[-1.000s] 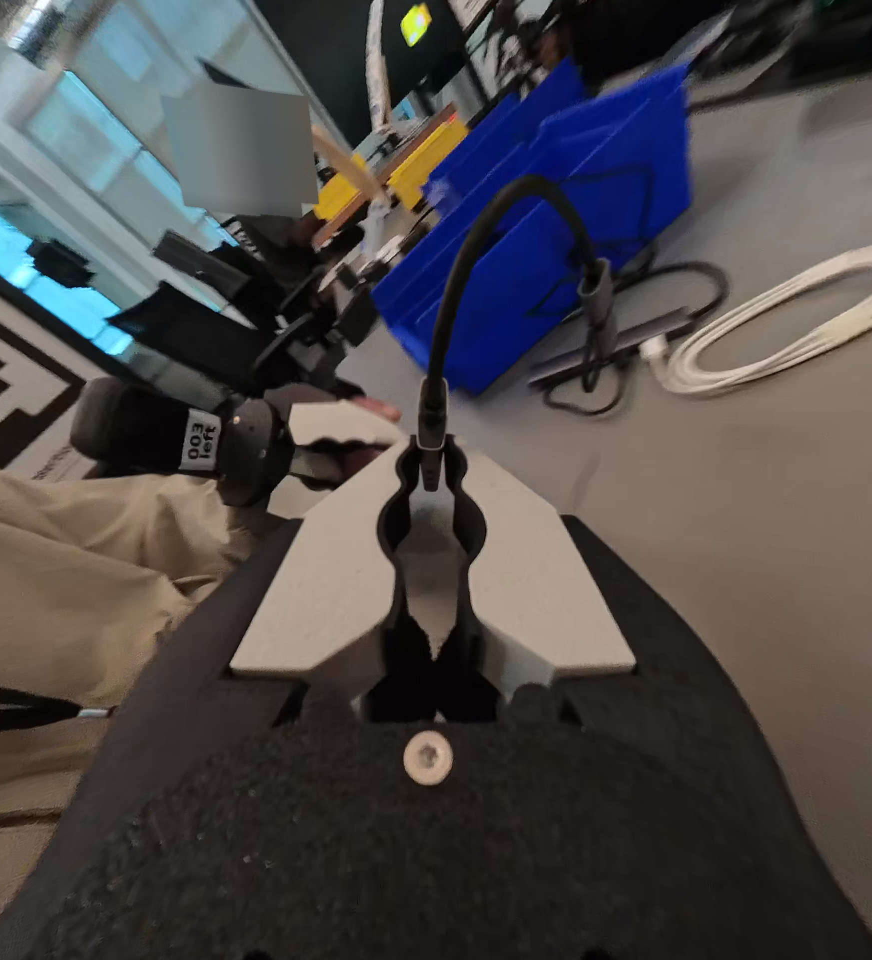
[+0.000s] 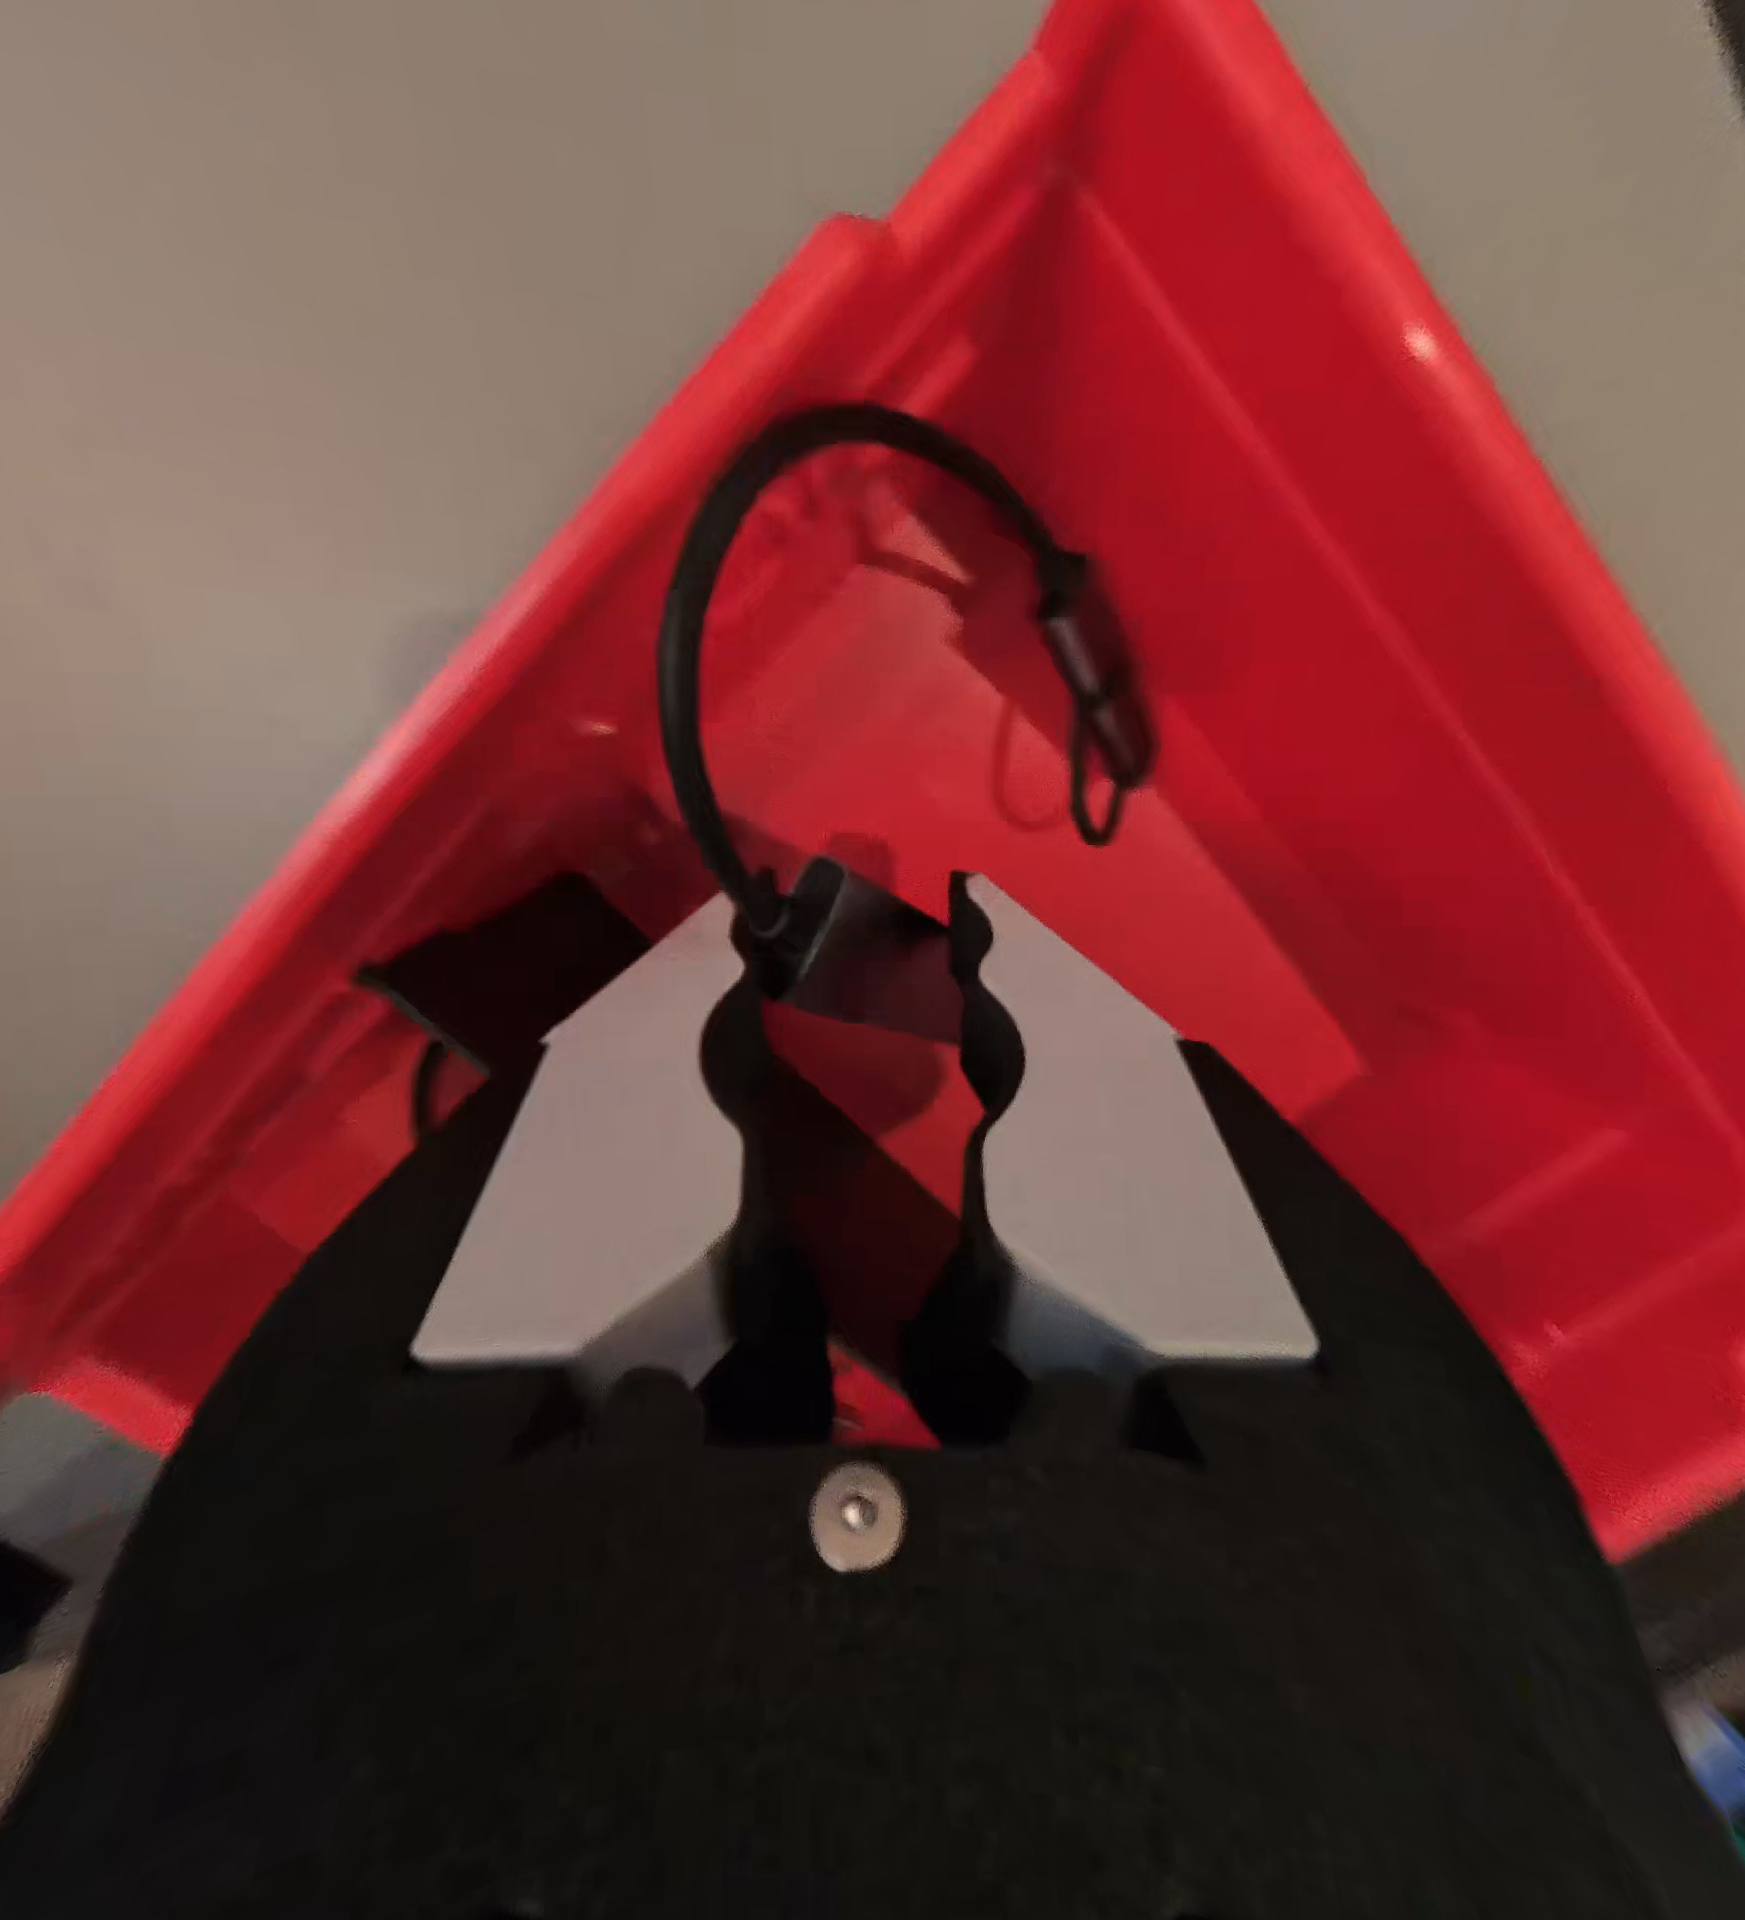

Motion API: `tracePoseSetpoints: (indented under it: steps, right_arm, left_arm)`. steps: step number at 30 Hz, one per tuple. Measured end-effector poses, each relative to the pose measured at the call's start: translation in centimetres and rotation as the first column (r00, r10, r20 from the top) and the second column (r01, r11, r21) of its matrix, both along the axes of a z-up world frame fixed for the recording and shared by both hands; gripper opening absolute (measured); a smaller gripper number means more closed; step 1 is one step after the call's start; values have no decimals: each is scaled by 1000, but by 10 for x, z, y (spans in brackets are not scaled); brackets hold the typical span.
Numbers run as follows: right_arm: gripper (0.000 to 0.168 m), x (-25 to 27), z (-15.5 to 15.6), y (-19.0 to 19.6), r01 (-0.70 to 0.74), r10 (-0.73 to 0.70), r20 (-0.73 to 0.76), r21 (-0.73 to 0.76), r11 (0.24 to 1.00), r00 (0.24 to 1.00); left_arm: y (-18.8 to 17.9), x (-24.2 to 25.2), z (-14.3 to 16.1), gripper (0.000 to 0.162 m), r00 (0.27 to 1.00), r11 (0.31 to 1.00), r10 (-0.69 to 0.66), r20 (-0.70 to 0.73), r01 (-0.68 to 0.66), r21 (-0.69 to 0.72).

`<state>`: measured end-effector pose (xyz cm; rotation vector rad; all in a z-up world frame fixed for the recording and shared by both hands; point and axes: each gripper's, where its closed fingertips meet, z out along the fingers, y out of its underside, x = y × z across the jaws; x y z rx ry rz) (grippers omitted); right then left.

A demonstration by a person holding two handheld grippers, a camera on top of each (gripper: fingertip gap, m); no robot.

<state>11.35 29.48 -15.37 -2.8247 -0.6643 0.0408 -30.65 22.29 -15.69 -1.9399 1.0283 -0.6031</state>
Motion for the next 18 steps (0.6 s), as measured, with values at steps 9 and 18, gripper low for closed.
tracePoseSetpoints:
  steps: [9,18]
  right_arm:
    - [45,-25,94,-9,221,-25,-474,362,906,880]
    - [27,-236,175,-155,270,616,-686,723,636,387]
  left_arm:
    - [22,-9,4,45,991,992,124,46,-123,-26]
    - [90,14,-22,59,935,952,300,-188,-307,-10]
